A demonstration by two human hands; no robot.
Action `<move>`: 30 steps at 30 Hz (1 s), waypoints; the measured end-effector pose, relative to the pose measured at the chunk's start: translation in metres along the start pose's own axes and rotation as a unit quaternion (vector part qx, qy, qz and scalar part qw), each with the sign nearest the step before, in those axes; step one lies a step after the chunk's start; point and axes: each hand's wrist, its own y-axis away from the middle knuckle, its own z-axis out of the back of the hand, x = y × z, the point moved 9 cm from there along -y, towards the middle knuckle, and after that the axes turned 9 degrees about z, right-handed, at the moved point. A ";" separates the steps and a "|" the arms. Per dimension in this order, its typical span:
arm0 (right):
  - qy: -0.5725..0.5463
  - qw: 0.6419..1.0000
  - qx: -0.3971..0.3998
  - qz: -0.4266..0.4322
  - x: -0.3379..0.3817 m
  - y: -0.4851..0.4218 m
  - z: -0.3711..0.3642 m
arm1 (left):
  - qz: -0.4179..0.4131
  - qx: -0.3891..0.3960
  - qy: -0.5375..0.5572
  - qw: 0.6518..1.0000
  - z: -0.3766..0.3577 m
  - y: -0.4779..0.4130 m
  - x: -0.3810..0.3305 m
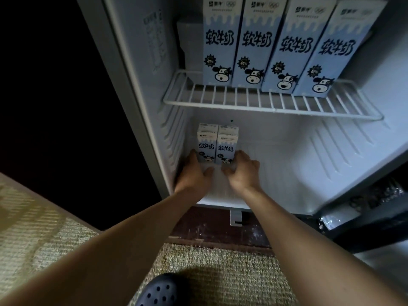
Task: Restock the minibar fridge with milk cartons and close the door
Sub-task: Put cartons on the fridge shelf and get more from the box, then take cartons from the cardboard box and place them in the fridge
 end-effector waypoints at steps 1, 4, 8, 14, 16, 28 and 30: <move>0.010 1.000 -0.007 0.019 0.001 0.007 0.002 | -0.009 0.018 -0.012 1.000 0.001 0.006 0.000; 0.028 0.998 -0.007 0.058 0.018 0.048 0.012 | -0.072 0.074 -0.069 0.992 0.012 0.043 -0.011; 0.107 0.982 0.131 0.083 0.044 0.108 -0.002 | -0.096 0.136 -0.140 0.976 0.028 0.100 -0.011; 0.099 0.961 0.256 0.028 0.094 0.168 0.020 | -0.300 0.077 -0.365 0.878 0.073 0.204 -0.016; 0.120 0.956 0.263 0.053 0.120 0.179 0.033 | -0.314 0.074 -0.384 0.865 0.091 0.232 -0.010; 0.171 0.891 0.314 0.281 0.353 0.270 0.115 | -0.196 -0.058 -0.364 0.909 0.282 0.366 0.046; 0.179 0.874 0.338 0.300 0.391 0.281 0.123 | -0.177 -0.077 -0.372 0.908 0.316 0.393 0.062</move>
